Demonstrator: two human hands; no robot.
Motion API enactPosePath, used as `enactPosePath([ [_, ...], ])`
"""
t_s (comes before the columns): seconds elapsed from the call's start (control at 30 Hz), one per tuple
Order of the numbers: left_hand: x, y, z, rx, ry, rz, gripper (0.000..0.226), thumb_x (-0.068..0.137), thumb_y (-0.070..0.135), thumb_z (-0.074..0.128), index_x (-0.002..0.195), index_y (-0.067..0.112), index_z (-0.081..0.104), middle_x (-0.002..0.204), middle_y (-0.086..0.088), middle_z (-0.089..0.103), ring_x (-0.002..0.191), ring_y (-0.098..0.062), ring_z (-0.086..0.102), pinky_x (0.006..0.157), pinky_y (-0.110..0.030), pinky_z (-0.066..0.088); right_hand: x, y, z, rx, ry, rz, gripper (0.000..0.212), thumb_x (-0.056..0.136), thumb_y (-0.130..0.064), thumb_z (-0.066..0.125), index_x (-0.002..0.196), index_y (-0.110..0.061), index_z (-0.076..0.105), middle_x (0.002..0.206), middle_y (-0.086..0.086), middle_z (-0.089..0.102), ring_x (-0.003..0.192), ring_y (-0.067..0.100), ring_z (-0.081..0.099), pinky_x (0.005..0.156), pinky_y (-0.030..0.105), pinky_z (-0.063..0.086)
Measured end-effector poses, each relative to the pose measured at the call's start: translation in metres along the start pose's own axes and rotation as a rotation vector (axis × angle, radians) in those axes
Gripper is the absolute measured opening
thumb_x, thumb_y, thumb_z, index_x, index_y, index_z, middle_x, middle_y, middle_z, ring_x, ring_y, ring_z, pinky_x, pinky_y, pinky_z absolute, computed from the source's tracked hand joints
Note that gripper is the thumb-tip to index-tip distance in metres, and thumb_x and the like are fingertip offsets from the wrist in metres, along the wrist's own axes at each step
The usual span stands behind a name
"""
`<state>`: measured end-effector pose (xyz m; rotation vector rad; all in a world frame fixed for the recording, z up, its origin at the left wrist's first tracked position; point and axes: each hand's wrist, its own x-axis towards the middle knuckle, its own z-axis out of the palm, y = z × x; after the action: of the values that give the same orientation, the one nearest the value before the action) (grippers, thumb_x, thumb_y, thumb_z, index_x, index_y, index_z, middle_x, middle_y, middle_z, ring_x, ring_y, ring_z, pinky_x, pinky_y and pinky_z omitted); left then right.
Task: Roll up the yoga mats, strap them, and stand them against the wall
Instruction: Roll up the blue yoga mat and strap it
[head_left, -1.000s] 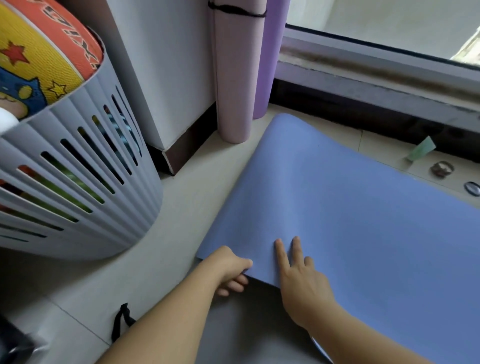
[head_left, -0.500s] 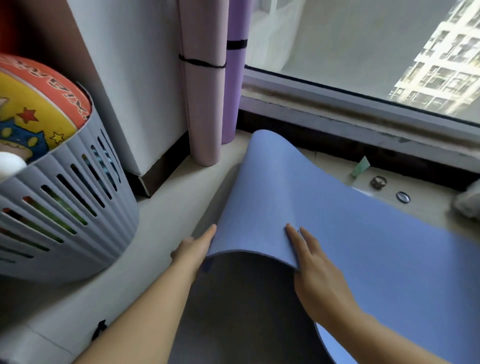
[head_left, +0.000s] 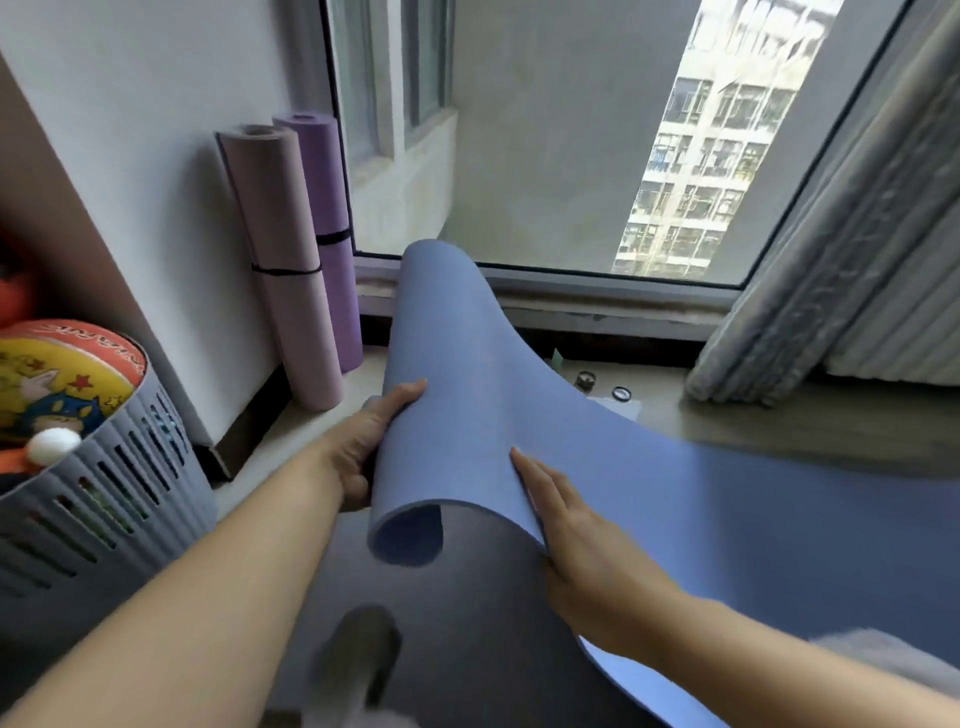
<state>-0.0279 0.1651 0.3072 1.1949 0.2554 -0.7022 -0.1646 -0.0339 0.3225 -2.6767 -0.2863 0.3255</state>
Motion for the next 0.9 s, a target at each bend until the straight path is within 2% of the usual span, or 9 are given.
enactPosePath([
  [0.1,-0.047,0.017,0.027,0.292,0.039,0.137,0.057,0.064,0.024,0.080,0.115,0.004,0.062,0.097,-0.016,0.073,0.079,-0.028,0.070,0.076,-0.040,0.057,-0.037,-0.008,-0.021,-0.096,-0.200,-0.035,0.090,0.089,-0.031,0.061,0.152,-0.033,-0.004,0.157,-0.012,0.011,0.132,0.021,0.039,0.104,0.031,0.036],
  [0.17,-0.075,0.022,0.041,0.742,0.134,0.302,0.064,0.053,0.021,0.074,0.115,0.010,0.060,0.102,-0.012,0.071,0.087,-0.027,0.068,0.080,-0.037,0.056,-0.053,-0.012,-0.039,-0.236,-0.231,-0.084,0.082,0.086,-0.038,0.066,0.151,-0.033,0.016,0.151,-0.006,0.029,0.128,0.019,0.043,0.103,0.036,0.040],
  [0.23,-0.102,0.014,0.059,1.234,0.239,0.407,0.069,0.057,0.026,0.067,0.124,0.023,0.051,0.110,-0.004,0.066,0.098,-0.025,0.063,0.083,-0.034,0.052,-0.063,-0.016,-0.063,-0.384,-0.075,-0.110,0.074,0.086,-0.037,0.065,0.148,-0.031,0.025,0.146,-0.007,0.035,0.127,0.019,0.044,0.098,0.035,0.043],
  [0.33,-0.123,-0.014,0.085,1.587,0.218,0.506,0.068,0.072,0.023,0.061,0.134,0.037,0.040,0.122,-0.001,0.062,0.110,-0.025,0.058,0.087,-0.035,0.049,-0.068,-0.025,-0.101,-0.509,0.179,-0.134,0.078,0.085,-0.029,0.065,0.150,-0.028,0.022,0.148,-0.003,0.030,0.132,0.021,0.036,0.098,0.036,0.041],
  [0.4,-0.136,-0.029,0.102,1.755,0.193,0.594,0.066,0.079,0.019,0.057,0.137,0.042,0.035,0.123,-0.001,0.062,0.111,-0.027,0.058,0.079,-0.033,0.047,-0.071,-0.027,-0.120,-0.663,0.175,-0.110,0.089,0.081,-0.030,0.068,0.152,-0.027,0.013,0.154,-0.001,0.020,0.138,0.021,0.027,0.106,0.035,0.035],
  [0.53,-0.169,-0.029,0.103,1.922,0.259,0.785,0.066,0.087,0.015,0.048,0.142,0.044,0.028,0.128,0.000,0.060,0.109,-0.030,0.059,0.082,-0.036,0.047,-0.086,-0.015,-0.134,-0.871,0.115,0.076,0.096,0.072,-0.045,0.075,0.149,-0.029,0.019,0.147,-0.002,0.033,0.135,0.021,0.032,0.108,0.036,0.032],
  [0.7,-0.189,-0.010,0.087,2.043,0.486,1.065,0.056,0.094,0.012,0.027,0.144,0.038,0.030,0.122,0.007,0.057,0.109,-0.021,0.056,0.107,-0.040,0.026,-0.111,-0.020,-0.144,-0.696,0.321,0.245,0.025,0.077,-0.035,0.062,0.100,-0.026,0.058,0.106,-0.001,0.066,0.098,0.024,0.061,0.068,0.027,0.038],
  [0.8,-0.184,0.009,0.076,1.819,0.813,1.024,0.046,0.097,0.008,0.033,0.133,0.033,0.047,0.123,0.006,0.059,0.115,-0.023,0.050,0.115,-0.051,-0.002,-0.111,-0.055,-0.145,-0.540,0.370,0.235,0.012,0.078,-0.021,0.055,0.088,-0.021,0.062,0.081,0.000,0.061,0.077,0.025,0.058,0.059,0.024,0.036],
  [0.9,-0.183,0.037,0.067,1.526,1.044,1.179,0.034,0.089,-0.003,0.049,0.107,0.020,0.067,0.103,-0.005,0.069,0.102,-0.032,0.059,0.110,-0.067,0.010,-0.111,-0.092,-0.149,-0.380,0.392,0.146,0.006,0.079,-0.018,0.054,0.082,-0.017,0.059,0.070,-0.002,0.055,0.068,0.021,0.054,0.051,0.024,0.036],
])
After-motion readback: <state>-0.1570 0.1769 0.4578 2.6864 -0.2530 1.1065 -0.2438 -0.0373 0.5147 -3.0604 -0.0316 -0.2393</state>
